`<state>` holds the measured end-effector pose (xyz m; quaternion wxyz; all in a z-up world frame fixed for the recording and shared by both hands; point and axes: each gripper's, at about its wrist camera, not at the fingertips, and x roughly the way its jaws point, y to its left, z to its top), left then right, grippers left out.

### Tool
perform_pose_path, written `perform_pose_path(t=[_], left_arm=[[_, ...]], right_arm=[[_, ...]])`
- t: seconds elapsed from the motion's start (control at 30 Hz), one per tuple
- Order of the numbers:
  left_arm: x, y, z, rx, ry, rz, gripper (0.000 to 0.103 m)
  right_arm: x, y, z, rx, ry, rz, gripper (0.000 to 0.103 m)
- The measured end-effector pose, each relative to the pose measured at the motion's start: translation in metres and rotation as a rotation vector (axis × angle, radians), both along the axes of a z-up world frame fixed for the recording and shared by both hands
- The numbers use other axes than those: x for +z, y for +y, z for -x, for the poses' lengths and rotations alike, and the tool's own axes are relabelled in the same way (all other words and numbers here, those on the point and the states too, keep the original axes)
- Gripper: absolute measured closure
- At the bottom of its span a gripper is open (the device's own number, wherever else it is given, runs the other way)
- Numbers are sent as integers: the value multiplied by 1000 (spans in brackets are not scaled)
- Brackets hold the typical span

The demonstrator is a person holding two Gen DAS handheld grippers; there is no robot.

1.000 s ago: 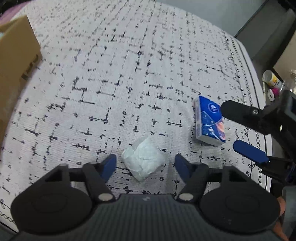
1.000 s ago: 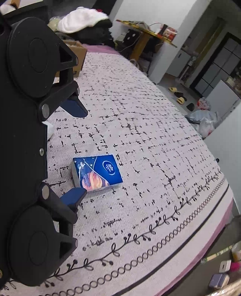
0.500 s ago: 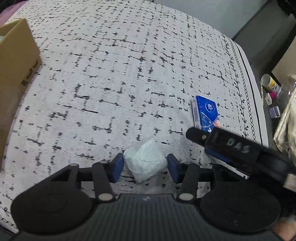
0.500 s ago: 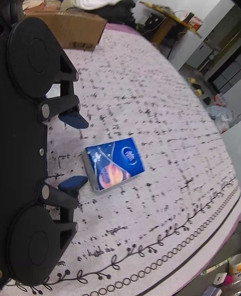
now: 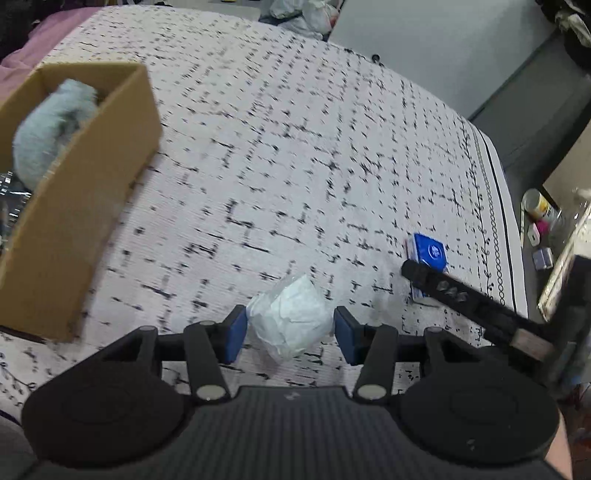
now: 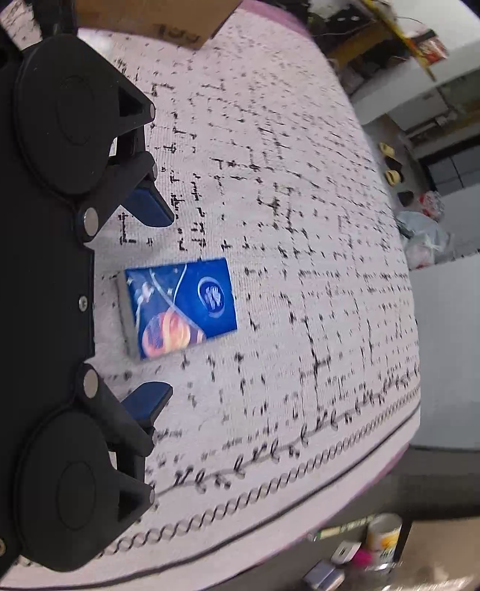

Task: Organize soft objects
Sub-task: 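Grasp the white tissue with the left gripper while the right grasps the blue Vinda tissue pack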

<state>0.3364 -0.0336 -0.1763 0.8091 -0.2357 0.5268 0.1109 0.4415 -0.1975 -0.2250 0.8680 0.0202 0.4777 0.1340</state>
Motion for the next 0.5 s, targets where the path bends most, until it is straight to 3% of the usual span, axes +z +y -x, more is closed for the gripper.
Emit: perform_pose_path(t=[0.03,0.1,0.5], left_arm=[[4,4,2,5,-4,-5,53],[12,12,7,15,-14,-13,53],[37,45,27,48,-52,-21,53]], right_arm=[[-3,3,0,16,8,4,21],[-9,8,4,28,19,35,52],[10,-22,36,-42,23,1,53]])
